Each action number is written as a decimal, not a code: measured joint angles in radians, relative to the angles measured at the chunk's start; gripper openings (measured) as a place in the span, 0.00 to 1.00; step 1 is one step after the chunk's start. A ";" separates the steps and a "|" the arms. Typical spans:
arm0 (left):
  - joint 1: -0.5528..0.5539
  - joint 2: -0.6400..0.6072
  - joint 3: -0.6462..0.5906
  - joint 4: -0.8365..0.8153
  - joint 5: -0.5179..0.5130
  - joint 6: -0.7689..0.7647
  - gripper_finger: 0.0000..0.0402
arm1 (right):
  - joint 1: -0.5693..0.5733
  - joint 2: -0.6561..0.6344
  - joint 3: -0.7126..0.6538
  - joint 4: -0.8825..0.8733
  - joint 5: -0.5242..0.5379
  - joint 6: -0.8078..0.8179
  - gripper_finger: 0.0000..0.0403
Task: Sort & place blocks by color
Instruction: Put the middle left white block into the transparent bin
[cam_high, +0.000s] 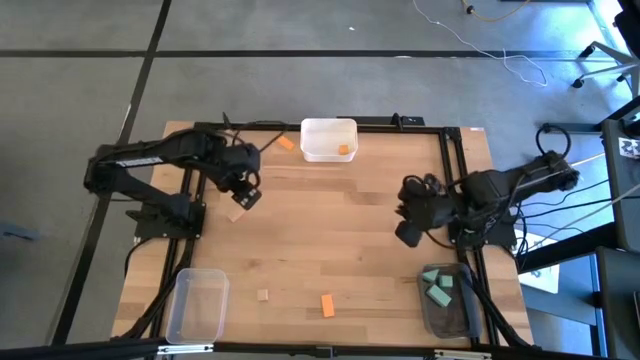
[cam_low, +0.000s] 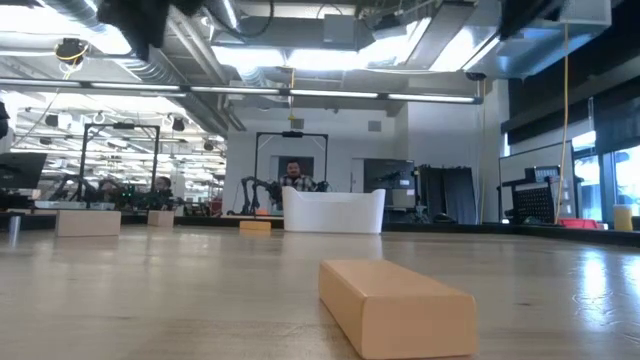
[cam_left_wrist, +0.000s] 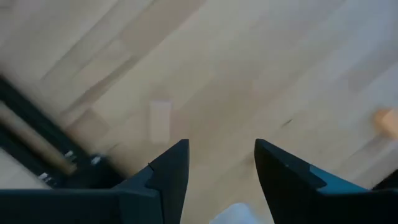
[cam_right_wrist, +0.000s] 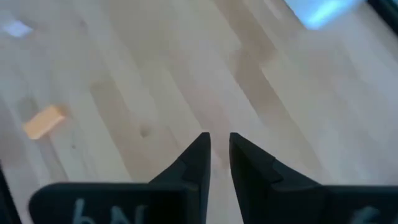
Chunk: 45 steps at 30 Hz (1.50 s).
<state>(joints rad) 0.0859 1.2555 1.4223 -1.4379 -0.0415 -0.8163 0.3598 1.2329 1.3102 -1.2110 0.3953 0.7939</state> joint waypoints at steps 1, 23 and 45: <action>-0.017 -0.003 0.000 -0.001 -0.001 0.000 0.43 | -0.014 -0.002 0.000 0.034 -0.005 -0.044 0.15; -0.101 0.016 -0.113 -0.037 -0.069 -0.264 0.43 | -0.188 0.050 0.000 0.299 -0.250 -0.227 0.15; 0.004 0.017 -0.726 0.477 -0.104 -0.161 0.43 | -0.188 0.049 0.000 0.341 -0.250 -0.248 0.15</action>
<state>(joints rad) 0.0899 1.2724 0.6959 -0.9610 -0.1459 -0.9773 0.1719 1.2823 1.3102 -0.8700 0.1455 0.5457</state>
